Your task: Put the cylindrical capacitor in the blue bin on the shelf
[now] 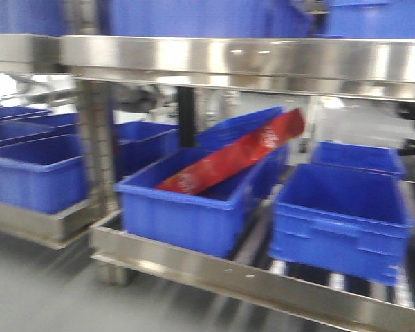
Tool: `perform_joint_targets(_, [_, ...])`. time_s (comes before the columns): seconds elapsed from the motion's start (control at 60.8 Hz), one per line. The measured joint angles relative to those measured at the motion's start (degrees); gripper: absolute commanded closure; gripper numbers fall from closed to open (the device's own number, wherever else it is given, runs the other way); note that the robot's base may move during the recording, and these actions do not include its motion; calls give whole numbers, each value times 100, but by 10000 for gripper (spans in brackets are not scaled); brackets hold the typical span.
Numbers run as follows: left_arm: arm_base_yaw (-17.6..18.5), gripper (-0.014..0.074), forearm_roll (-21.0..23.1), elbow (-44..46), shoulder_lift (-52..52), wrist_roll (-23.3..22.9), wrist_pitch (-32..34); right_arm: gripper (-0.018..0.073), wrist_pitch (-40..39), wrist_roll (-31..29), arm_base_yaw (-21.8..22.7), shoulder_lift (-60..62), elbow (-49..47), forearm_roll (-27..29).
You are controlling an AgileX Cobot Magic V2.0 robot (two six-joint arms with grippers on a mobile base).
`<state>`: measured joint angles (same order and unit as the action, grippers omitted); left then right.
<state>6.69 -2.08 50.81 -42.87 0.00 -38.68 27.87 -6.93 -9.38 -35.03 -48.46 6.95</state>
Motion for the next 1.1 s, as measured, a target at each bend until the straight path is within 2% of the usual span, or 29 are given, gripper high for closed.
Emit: perform_joint_targets(1.102, [0, 707, 0, 0, 0, 0, 0, 587, 0, 0, 0, 0, 0, 0])
